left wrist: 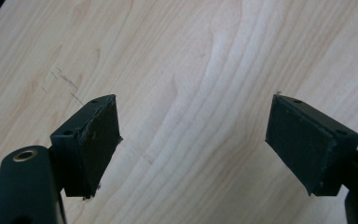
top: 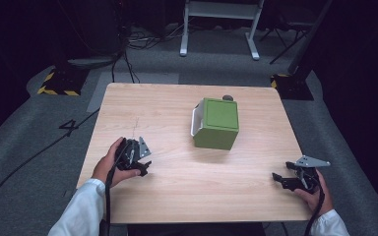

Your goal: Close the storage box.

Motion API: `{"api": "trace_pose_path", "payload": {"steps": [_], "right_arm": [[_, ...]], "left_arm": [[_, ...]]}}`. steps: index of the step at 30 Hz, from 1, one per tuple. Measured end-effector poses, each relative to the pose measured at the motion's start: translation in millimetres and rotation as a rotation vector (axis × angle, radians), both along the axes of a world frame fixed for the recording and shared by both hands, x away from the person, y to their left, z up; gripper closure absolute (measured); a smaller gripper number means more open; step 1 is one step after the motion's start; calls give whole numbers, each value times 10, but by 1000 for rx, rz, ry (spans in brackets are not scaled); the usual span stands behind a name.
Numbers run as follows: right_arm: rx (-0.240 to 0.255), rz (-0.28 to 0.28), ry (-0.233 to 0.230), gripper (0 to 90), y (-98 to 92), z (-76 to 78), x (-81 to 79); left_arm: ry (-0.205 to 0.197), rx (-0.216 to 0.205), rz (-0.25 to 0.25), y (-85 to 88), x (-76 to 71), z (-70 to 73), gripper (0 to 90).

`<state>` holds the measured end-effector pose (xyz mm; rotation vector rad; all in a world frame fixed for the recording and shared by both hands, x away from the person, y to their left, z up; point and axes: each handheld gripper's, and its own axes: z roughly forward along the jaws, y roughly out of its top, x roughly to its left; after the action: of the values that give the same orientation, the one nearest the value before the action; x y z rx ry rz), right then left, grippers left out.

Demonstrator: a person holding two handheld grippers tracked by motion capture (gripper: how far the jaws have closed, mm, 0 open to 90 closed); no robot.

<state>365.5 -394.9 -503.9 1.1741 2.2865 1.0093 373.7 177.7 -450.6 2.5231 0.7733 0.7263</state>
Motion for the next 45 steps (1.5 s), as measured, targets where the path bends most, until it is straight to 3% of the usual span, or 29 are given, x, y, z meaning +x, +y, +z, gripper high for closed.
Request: {"api": "trace_pose_path", "payload": {"steps": [3,5,9,15,18,19,20,25,26,27,28,29,30,32,38,45], "right_arm": [[0,0,0,177,0,0,0],[1,0,1,177,0,1,0],[1,0,2,177,-1,1,1],[3,1,2,177,1,0,5],[3,1,2,177,1,0,5],[3,1,2,177,1,0,5],[3,1,2,177,1,0,5],[4,1,2,177,0,0,5],[4,1,2,177,0,0,5],[4,1,2,177,0,0,5],[4,1,2,177,0,0,5],[4,1,2,177,-1,0,5],[4,1,2,178,-1,0,5],[5,1,3,178,-1,1,4],[6,2,3,179,-1,1,4],[2,1,2,177,1,1,3]], "left_arm": [[-11,-4,6,50,-74,-41,181],[-24,-46,25,120,-131,-92,190],[-13,-85,38,218,-188,-152,183],[-23,-106,70,353,-245,-244,182],[7,-101,74,394,-249,-338,176],[43,-105,70,417,-234,-361,176],[59,-143,75,453,-221,-369,174],[97,-256,113,614,-180,-434,173],[97,-256,113,614,-180,-434,173],[108,-314,132,681,-180,-471,172],[108,-314,132,681,-180,-471,171],[122,-359,148,739,-187,-503,171],[122,-359,148,739,-187,-503,171],[119,-401,172,789,-207,-537,168],[118,-405,209,771,-230,-538,163],[121,-406,204,774,-226,-539,158]]}}
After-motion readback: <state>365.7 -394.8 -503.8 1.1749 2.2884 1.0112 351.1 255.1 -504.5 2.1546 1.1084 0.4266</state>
